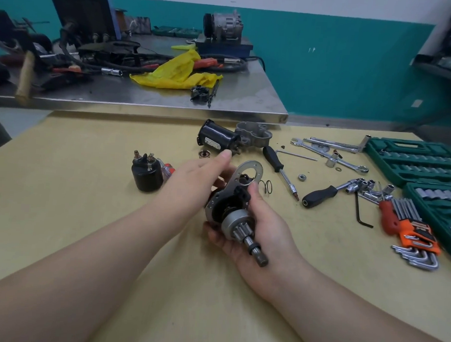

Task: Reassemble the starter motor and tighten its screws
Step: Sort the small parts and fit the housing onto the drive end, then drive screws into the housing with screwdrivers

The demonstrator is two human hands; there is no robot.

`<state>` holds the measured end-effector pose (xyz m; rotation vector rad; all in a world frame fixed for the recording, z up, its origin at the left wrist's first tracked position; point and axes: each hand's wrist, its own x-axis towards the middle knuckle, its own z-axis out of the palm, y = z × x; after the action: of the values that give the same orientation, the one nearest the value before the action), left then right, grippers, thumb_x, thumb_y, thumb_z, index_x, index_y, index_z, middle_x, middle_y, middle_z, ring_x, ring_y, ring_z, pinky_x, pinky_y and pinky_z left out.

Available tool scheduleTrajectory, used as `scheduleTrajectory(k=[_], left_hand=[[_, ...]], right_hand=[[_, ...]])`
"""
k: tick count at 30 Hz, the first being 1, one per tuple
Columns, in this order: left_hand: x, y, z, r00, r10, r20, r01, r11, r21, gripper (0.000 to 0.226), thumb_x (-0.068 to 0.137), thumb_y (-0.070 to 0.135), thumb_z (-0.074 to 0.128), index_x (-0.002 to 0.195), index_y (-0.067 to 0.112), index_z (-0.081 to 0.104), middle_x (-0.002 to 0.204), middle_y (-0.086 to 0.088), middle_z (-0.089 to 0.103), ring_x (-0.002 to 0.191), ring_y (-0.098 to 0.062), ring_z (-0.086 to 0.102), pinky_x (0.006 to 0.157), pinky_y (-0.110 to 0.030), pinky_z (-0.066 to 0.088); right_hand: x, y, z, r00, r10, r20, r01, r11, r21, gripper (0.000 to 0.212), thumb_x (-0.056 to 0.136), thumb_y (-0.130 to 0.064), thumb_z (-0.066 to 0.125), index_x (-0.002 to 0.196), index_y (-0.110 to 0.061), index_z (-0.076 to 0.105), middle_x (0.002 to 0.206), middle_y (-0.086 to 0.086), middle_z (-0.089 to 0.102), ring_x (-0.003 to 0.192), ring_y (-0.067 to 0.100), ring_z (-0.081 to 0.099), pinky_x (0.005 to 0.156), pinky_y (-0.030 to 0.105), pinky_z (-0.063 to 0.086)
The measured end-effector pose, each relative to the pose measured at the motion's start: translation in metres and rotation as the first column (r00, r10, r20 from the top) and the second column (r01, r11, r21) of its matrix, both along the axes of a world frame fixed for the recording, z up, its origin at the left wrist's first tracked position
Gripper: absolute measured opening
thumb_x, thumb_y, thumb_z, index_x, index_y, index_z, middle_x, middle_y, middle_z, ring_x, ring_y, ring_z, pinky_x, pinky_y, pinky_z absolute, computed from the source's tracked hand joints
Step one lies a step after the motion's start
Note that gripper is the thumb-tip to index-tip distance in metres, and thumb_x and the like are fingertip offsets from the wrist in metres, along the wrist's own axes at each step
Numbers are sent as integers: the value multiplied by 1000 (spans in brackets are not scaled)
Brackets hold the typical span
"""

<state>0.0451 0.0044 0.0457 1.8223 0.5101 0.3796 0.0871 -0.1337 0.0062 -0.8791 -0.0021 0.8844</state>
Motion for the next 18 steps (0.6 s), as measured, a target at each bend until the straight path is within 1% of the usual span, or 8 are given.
scheduleTrajectory(k=[2, 4, 7, 9, 12, 14, 15, 18], left_hand=[[3, 11, 11, 998, 66, 0, -66, 997, 46, 30, 103, 53, 61, 95, 35, 83, 94, 11, 80, 94, -18, 75, 79, -38, 59], [4, 28, 27, 990, 141, 23, -143, 976, 166, 16, 102, 46, 67, 92, 43, 78, 83, 16, 77, 81, -13, 70, 65, -31, 54], [1, 56, 56, 975, 206, 83, -222, 898, 381, 12, 100, 47, 67, 91, 45, 75, 80, 21, 73, 72, -5, 67, 58, -26, 49], [-1, 74, 68, 972, 237, -1, -195, 802, 565, 5, 100, 45, 68, 98, 44, 73, 87, 19, 71, 72, -5, 65, 57, -26, 47], [-6, 99, 67, 904, 306, -299, -1, 701, 713, 30, 97, 49, 72, 122, 32, 72, 118, 3, 70, 89, -17, 68, 72, -35, 53], [-12, 110, 55, 833, 330, -444, 85, 717, 692, 52, 91, 57, 77, 133, 27, 69, 129, -3, 67, 107, -25, 65, 91, -42, 55], [-16, 113, 46, 813, 331, -479, 102, 729, 677, 59, 86, 61, 79, 134, 28, 68, 130, -3, 68, 110, -26, 63, 94, -42, 54], [-30, 119, 16, 835, 329, -442, 56, 747, 663, 61, 79, 59, 85, 132, 35, 66, 122, 1, 69, 102, -22, 62, 78, -34, 49]], right_hand=[[-1, -1, 0, 1000, -5, 12, 5, 1000, 8, 48, 79, -60, 69, 89, -16, 87, 111, 17, 81, 84, 30, 79, 69, 41, 63], [0, -2, 1, 1000, -10, -2, 10, 1000, 8, 51, 77, -58, 71, 92, -12, 86, 111, 19, 80, 83, 35, 76, 69, 43, 60], [1, -1, 3, 999, -22, -38, 21, 999, -24, 59, 75, -57, 72, 108, -8, 80, 113, 23, 79, 86, 41, 72, 66, 42, 60], [1, -1, 3, 998, -25, -55, 22, 999, -40, 59, 81, -59, 71, 113, -9, 77, 111, 23, 79, 88, 42, 73, 65, 41, 62], [2, -1, 3, 997, -21, -75, 18, 999, -42, 57, 83, -59, 71, 108, -9, 78, 108, 25, 79, 88, 45, 74, 64, 40, 64], [1, 0, 4, 997, -15, -77, 11, 999, -47, 62, 75, -59, 72, 110, -8, 78, 108, 25, 79, 87, 45, 74, 62, 40, 65], [1, 0, 5, 997, -15, -77, 11, 999, -50, 65, 74, -60, 72, 113, -8, 76, 109, 25, 79, 87, 45, 75, 61, 39, 64], [-1, 0, 6, 997, -26, -75, 23, 999, -49, 67, 75, -60, 71, 117, -8, 74, 111, 25, 79, 90, 47, 74, 61, 39, 64]])
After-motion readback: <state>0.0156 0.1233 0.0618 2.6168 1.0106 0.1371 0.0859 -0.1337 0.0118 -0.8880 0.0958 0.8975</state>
